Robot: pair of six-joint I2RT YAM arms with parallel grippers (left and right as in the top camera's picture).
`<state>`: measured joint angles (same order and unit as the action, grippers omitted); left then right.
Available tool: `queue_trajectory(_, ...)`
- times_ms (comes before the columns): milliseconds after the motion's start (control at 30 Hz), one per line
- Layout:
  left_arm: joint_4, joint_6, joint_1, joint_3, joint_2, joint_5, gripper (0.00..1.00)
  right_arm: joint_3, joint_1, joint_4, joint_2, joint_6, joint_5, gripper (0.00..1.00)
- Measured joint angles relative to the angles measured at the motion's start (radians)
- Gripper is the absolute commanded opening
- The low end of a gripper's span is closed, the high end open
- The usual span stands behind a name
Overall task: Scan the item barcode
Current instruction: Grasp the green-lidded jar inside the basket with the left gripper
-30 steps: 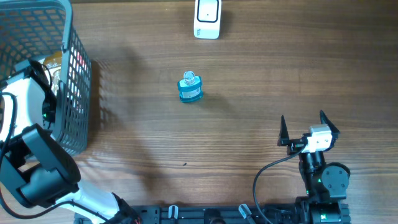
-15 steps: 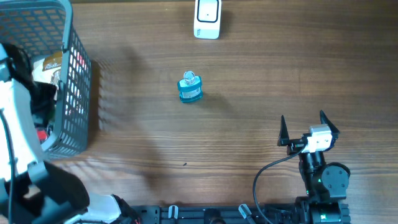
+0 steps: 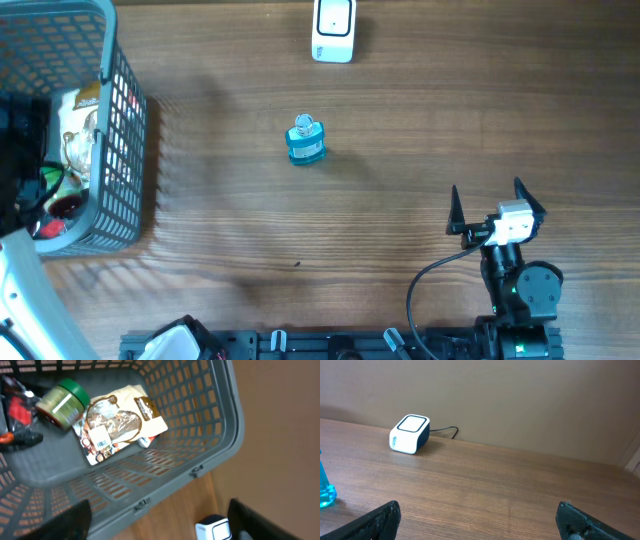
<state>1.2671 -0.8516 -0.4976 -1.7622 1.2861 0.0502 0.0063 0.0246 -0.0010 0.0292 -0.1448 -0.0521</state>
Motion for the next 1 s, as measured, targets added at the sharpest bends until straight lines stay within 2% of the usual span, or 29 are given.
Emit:
queue_trajectory(133, 0.023, 0.001, 0.000, 0.000, 0.031, -0.051, 1.00, 0.000, 0.000, 0.000, 0.000, 0.000, 0.000, 1.00)
queue_trajectory(433, -0.039, 0.017, 0.000, 0.008, 0.295, -0.245, 1.00, 0.000, 0.000, 0.000, 0.000, 0.000, 0.000, 1.00)
queue_trajectory(733, -0.053, 0.267, -0.011, 0.009, 0.489, -0.532, 1.00, 0.000, 0.000, 0.000, 0.000, 0.000, 0.000, 1.00)
queue_trajectory(800, -0.070, 0.315, -0.024, 0.016, 0.532, -0.534, 1.00, 0.000, 0.000, 0.000, 0.000, 0.000, 0.000, 1.00)
queue_trajectory(1000, -0.262, 0.510, -0.055, 0.119, 0.559, -0.466, 1.00, 0.000, 0.000, 0.000, 0.000, 0.000, 0.000, 1.00)
